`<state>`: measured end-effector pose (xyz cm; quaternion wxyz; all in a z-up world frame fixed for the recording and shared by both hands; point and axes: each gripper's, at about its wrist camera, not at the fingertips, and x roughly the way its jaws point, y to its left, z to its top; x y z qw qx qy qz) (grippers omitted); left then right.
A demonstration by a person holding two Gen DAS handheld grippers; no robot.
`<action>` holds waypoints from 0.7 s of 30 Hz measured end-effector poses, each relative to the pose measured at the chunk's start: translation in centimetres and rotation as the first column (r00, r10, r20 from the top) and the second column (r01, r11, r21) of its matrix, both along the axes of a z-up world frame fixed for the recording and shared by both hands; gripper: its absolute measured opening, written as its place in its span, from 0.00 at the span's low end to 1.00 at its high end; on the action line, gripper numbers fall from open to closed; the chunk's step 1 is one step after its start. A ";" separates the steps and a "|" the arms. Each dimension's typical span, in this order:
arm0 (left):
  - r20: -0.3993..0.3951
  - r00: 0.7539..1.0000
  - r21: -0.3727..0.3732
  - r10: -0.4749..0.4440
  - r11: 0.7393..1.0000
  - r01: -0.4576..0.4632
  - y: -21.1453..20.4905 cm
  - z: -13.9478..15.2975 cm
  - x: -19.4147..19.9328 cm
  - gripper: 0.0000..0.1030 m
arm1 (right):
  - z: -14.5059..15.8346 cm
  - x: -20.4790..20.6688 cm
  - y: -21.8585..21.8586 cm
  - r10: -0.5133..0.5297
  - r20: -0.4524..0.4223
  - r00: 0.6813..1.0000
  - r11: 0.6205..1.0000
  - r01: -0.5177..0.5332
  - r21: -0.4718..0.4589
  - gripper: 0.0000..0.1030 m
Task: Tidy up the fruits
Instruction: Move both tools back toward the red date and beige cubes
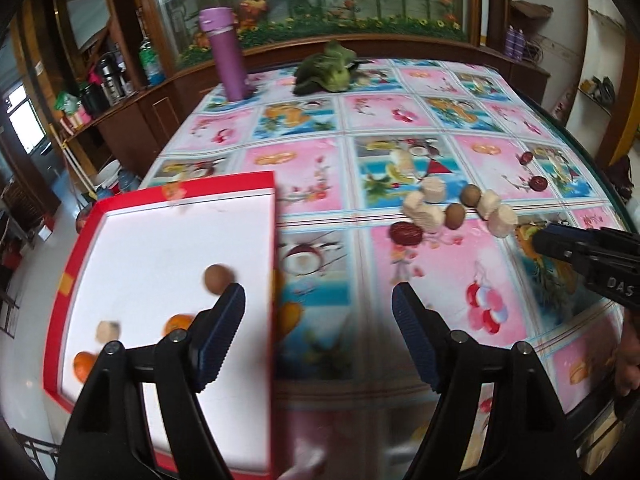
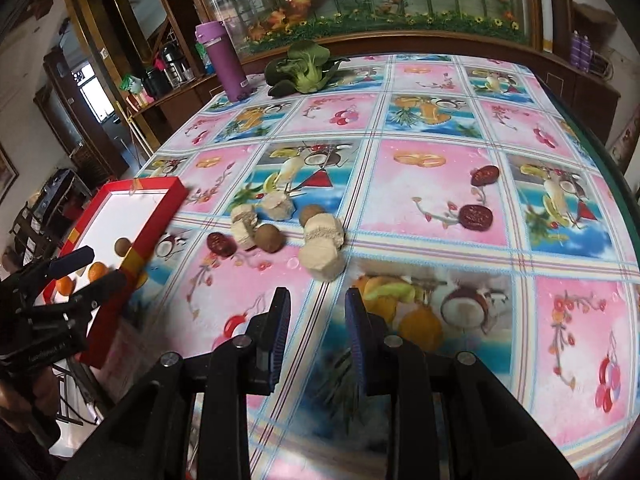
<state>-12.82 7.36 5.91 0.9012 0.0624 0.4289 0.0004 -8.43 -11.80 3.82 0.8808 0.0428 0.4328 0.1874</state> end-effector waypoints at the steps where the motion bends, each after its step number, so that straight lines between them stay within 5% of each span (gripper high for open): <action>1: -0.003 1.000 0.001 -0.006 1.000 0.006 -0.5 -0.1 0.3 0.74 | -0.2 0.6 0.3 0.010 -0.003 1.000 1.000 -0.010 0.002 0.26; 21: -0.144 0.989 -0.092 -0.043 0.995 0.030 -3.9 -4.1 7.3 0.74 | -2.1 3.2 1.0 0.012 -0.005 1.000 1.000 -0.013 -0.005 0.29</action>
